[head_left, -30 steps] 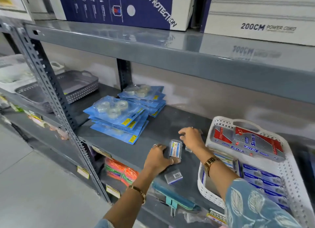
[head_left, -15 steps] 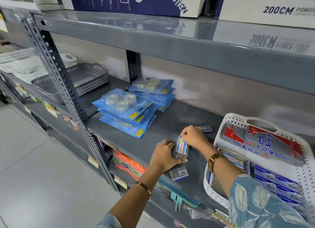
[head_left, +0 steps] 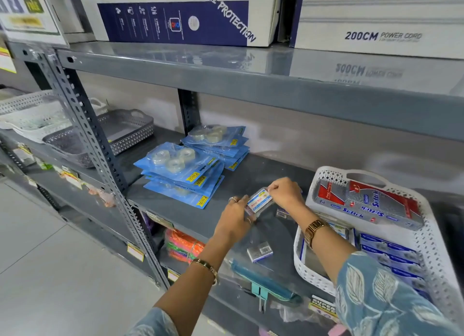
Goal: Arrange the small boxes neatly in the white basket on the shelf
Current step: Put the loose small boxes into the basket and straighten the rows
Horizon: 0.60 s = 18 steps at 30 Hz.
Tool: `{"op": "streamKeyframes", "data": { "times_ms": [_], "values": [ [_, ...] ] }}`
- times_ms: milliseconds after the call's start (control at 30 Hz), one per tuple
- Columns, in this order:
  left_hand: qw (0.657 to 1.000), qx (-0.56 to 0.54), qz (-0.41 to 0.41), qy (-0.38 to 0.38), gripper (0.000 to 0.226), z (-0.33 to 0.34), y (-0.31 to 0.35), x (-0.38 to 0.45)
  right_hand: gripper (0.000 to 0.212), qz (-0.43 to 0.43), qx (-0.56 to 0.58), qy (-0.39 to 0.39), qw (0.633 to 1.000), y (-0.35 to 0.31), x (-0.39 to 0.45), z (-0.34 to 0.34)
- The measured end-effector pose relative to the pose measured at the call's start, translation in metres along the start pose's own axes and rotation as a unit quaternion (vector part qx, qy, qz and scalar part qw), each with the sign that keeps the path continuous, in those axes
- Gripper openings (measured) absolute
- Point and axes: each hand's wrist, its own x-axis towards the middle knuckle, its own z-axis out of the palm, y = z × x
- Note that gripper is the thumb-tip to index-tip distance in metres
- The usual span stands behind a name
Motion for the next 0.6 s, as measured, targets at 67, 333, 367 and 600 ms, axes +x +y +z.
{"op": "streamKeyframes", "data": {
  "times_ms": [67, 333, 367, 600],
  "values": [
    [1.000, -0.003, 0.015, 0.011, 0.060, -0.007, 0.006, -0.001, 0.028, 0.023, 0.028, 0.020, 0.999, 0.001, -0.007, -0.006],
    [0.993, -0.058, 0.091, 0.046, 0.052, -0.012, 0.049, -0.008, 0.024, 0.071, 0.098, 0.108, 0.987, 0.020, -0.040, -0.046],
    [0.992, -0.063, 0.103, 0.044, 0.052, -0.011, 0.056, -0.009, 0.024, 0.076, 0.102, 0.117, 0.985, 0.025, -0.045, -0.052],
    [0.974, -0.075, 0.212, -0.025, 0.042, 0.011, 0.093, -0.025, 0.022, 0.136, 0.125, 0.146, 0.972, 0.070, -0.089, -0.080]
  ]
}}
